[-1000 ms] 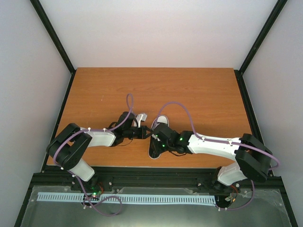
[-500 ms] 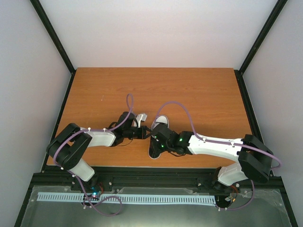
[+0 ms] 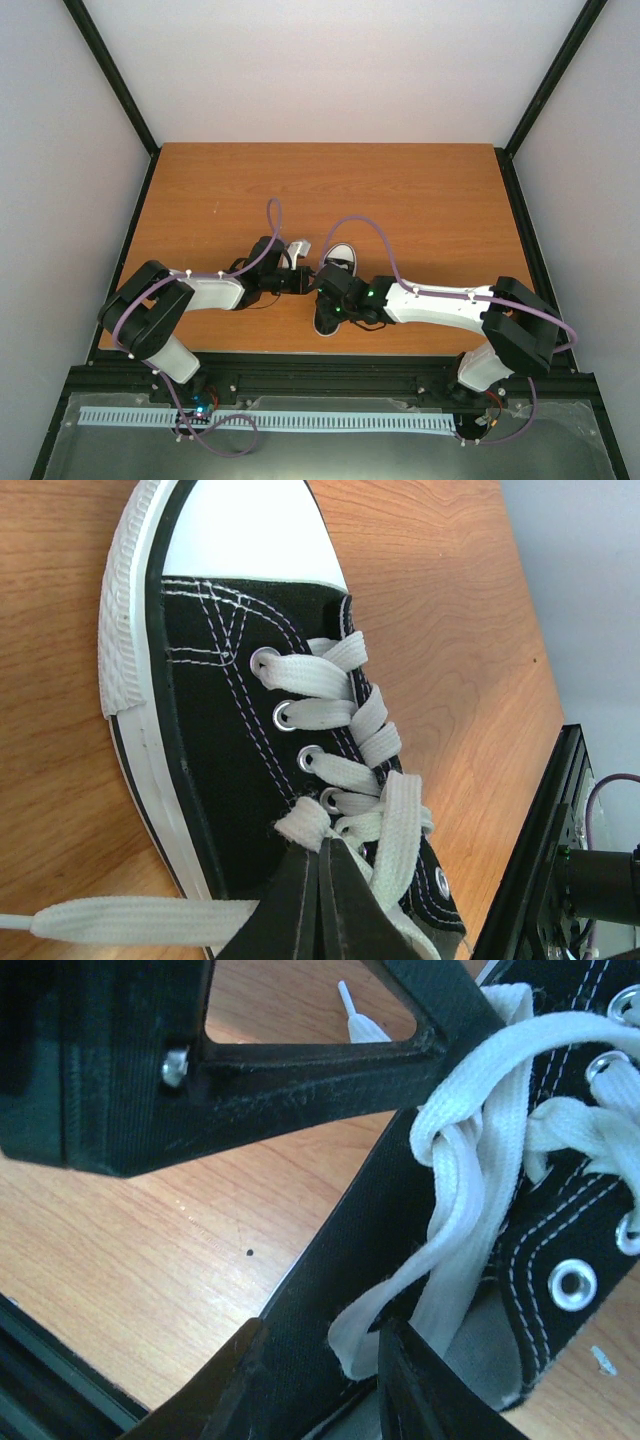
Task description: Tie the shoes
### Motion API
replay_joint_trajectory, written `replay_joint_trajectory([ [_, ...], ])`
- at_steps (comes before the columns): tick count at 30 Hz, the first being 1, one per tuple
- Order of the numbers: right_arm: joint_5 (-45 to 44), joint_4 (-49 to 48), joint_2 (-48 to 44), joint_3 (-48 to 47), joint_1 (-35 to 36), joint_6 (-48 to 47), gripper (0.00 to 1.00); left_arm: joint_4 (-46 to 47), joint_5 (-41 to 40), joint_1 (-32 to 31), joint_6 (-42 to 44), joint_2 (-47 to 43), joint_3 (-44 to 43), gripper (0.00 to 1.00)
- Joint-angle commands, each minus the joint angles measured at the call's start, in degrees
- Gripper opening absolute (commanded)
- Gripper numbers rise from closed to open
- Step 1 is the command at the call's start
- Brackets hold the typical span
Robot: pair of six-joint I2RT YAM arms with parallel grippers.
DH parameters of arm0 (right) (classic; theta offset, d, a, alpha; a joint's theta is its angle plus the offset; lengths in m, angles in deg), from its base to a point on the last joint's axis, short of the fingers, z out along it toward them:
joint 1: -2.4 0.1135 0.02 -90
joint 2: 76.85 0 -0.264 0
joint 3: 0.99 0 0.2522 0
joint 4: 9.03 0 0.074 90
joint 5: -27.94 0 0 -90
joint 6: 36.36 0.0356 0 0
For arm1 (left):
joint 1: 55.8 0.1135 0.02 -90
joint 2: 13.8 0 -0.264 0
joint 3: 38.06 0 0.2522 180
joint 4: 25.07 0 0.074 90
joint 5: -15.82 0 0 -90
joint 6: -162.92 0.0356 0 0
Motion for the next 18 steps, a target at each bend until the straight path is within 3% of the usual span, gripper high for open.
replay_joint_trajectory([
  [1,-3.37,1.83,2.53,-2.44,0.62,0.66,0.30,0.28,0.79,0.15,0.47,-1.28,-0.63,0.01],
  [5,-4.65,2.55,4.34,-3.54,0.63,0.93,0.22,0.28,0.84,0.15,0.47,-1.57,-0.47,0.01],
  [9,-4.86,2.88,4.01,-4.76,0.63,0.25,0.04,0.37,0.43,0.15,0.47,-1.79,-0.26,0.01],
  [18,-0.59,2.52,-3.96,-7.04,-2.30,-3.21,0.03,0.37,0.16,0.15,0.44,-1.80,-0.25,0.01],
])
